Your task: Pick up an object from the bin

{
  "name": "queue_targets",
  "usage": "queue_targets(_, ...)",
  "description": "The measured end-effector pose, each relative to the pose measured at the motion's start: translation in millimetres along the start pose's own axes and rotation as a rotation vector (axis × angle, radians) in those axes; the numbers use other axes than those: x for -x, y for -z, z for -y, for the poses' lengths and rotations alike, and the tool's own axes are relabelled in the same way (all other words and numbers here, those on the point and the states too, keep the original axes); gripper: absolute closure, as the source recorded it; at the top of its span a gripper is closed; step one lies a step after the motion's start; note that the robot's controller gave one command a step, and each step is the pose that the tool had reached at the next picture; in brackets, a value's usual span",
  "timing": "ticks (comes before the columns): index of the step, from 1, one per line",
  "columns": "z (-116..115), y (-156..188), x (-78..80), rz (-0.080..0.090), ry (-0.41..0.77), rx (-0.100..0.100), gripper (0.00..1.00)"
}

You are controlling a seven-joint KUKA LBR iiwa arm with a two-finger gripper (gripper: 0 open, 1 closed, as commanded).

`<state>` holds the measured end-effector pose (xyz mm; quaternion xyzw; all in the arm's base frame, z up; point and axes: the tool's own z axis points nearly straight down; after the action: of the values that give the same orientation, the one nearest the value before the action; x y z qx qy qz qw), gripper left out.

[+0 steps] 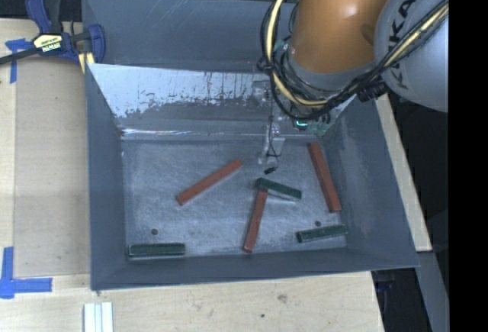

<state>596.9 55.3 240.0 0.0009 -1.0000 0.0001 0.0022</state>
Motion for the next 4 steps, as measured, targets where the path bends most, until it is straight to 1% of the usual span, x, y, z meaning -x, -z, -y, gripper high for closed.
queue_targets(1, 0.1, 4.8, 1.4, 0.009, -0.001, 0.001, 0.0)
queue_targets(2, -1.1, -53.2, 5.2, 0.012, 0.082, 0.0, 0.0)
queue_targets(3, 17.6, -101.4, 3.3, 0.009, -0.074, 0.001, 0.0)
queue_targets(4, 10.4, -128.4, 5.5, 0.005, -0.262, 0.001, 0.0)
